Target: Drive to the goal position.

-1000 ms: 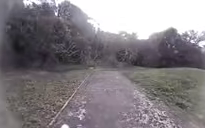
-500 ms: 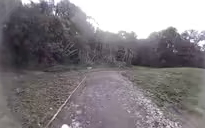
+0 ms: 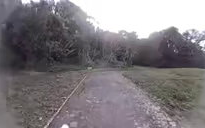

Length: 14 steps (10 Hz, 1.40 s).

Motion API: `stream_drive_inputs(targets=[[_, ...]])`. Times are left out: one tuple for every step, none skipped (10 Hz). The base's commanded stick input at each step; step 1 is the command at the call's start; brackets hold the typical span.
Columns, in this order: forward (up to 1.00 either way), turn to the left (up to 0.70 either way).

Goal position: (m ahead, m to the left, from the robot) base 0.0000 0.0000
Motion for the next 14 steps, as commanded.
stream_drive_inputs(targets=[[0.50, 0.00], [0.50, 0.00], [0.50, 0.00], [0.50, 0.00], [0.50, 0.00], [0.50, 0.00], [0.50, 0.00], [0.50, 0.00], [0.50, 0.00], [0.50, 0.00], [0.50, 0.00], [0.50, 0.00], [0.50, 0.00], [0.50, 0.00]])
